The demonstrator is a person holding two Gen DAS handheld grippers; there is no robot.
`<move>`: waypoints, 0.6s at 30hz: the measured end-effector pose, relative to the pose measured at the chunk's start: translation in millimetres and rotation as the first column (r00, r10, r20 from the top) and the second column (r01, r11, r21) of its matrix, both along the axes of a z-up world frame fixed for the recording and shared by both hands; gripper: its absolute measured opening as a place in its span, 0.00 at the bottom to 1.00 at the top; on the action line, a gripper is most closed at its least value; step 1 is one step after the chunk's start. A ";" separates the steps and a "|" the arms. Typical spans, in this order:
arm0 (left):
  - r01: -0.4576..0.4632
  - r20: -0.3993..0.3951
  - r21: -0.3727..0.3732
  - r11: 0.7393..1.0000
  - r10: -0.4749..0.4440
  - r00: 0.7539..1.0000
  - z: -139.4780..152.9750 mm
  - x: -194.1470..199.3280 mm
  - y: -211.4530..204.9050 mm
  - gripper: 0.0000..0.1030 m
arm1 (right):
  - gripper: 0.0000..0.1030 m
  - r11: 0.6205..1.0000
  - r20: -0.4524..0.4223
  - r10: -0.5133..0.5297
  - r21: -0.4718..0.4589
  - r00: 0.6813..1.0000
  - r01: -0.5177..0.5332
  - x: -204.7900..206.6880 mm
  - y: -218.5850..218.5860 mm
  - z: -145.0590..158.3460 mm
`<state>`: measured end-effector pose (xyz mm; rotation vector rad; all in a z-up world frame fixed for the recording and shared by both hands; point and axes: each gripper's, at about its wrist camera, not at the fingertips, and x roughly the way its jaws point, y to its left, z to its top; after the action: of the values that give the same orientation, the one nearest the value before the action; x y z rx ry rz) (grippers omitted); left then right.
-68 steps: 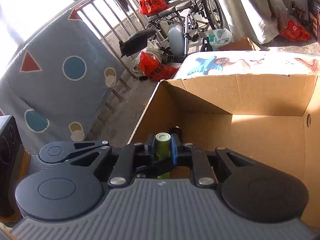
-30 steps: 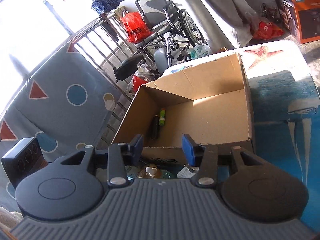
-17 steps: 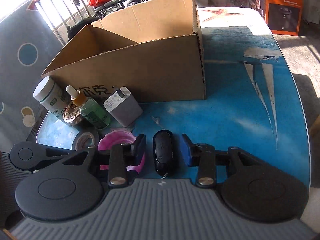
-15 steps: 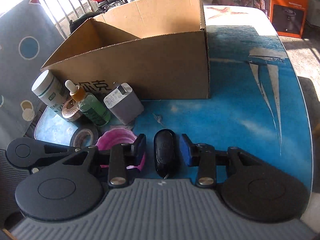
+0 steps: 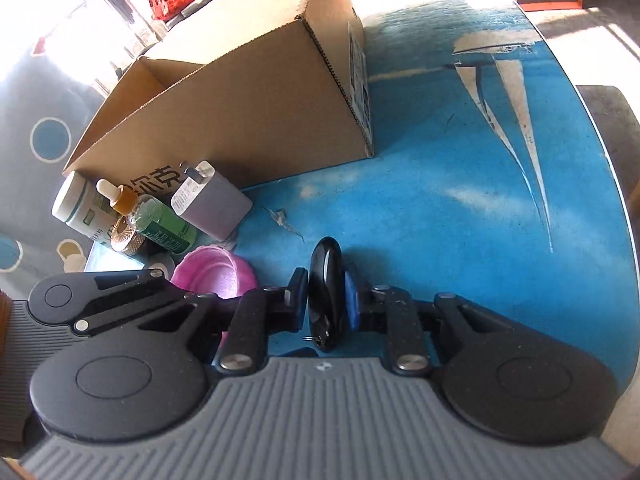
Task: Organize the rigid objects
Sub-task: 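Grasp the black key fob on the table with the right tool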
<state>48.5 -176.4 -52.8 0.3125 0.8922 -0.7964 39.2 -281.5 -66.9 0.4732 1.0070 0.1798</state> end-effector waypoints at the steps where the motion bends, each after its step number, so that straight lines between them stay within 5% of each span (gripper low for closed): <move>1: 0.000 -0.004 0.002 1.000 0.000 1.000 -1.5 1.4 -2.6 0.39 | 0.17 1.000 -0.003 -0.008 0.022 1.000 0.008 0.0 -2.8 -1.6; 5: -0.011 0.007 0.016 1.000 0.011 1.000 -5.6 3.1 -8.3 0.39 | 0.15 0.990 -0.018 -0.028 0.139 0.999 0.031 -0.6 -11.6 -9.9; 12: -0.015 0.033 0.012 1.000 0.015 0.999 5.3 -4.3 -0.2 0.37 | 0.15 0.983 0.010 -0.060 0.175 0.998 0.057 -8.5 -11.1 -7.7; 18: -0.013 0.146 -0.054 0.998 0.021 0.989 53.2 -18.7 17.3 0.38 | 0.15 0.990 0.132 -0.054 0.136 0.990 0.036 -23.6 1.7 43.4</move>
<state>29.8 -159.1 0.4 0.3125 0.7346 -0.7697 15.5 -279.8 -23.5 0.5976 0.8533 0.2366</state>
